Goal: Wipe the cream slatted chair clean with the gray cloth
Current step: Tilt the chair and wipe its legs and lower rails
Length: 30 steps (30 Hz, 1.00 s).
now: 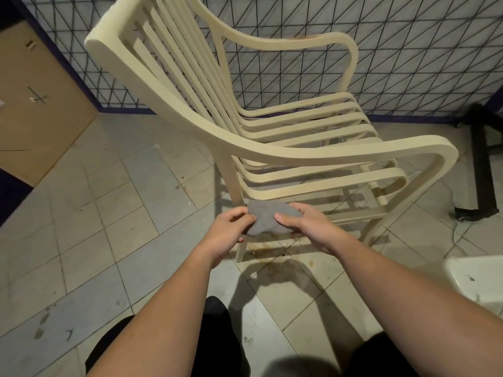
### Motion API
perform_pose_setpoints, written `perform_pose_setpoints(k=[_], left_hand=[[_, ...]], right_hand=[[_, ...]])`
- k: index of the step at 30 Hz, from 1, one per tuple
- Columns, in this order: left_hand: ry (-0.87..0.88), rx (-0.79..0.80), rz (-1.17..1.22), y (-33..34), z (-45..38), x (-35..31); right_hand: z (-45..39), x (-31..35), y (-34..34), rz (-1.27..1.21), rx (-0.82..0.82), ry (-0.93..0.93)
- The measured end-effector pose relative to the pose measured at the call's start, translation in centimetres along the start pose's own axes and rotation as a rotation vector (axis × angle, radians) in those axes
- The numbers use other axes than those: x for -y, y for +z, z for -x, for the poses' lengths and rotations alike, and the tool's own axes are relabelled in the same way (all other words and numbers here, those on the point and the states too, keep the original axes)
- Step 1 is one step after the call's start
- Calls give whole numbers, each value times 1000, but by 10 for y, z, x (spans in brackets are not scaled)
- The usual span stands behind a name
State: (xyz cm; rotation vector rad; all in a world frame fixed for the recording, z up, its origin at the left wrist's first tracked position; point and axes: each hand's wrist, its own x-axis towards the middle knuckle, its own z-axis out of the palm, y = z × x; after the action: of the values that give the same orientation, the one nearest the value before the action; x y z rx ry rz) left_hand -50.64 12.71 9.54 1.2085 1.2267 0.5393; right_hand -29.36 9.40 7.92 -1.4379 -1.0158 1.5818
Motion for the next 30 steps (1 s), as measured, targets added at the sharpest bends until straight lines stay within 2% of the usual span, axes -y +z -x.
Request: perform_pose_setpoints(k=[5, 10, 13, 15, 17, 22, 24, 28, 30], left_hand=[[21, -84, -98, 0, 0, 4], [-67, -262, -183, -21, -5, 4], [-32, -349, 39, -28, -9, -5], [-3, -335, 151, -29, -11, -10], [16, -308, 194, -27, -10, -12], [4, -308, 248, -24, -9, -14], [-8, -292, 204, -29, -8, -19], [-28, -193, 116, -37, -2, -30], [27, -166, 18, -44, -1, -43]], right_hand=[[-11, -10, 20, -62, -101, -62], [-10, 13, 49, 24, -478, -175], [-8, 40, 83, 78, -387, -216], [-12, 41, 107, 149, -307, -256], [-16, 30, 120, 192, -296, -275], [-13, 16, 119, 272, -208, -262], [-15, 21, 123, 304, -255, -337], [-21, 41, 125, 284, -525, -510], [-23, 49, 126, 281, -591, -558]])
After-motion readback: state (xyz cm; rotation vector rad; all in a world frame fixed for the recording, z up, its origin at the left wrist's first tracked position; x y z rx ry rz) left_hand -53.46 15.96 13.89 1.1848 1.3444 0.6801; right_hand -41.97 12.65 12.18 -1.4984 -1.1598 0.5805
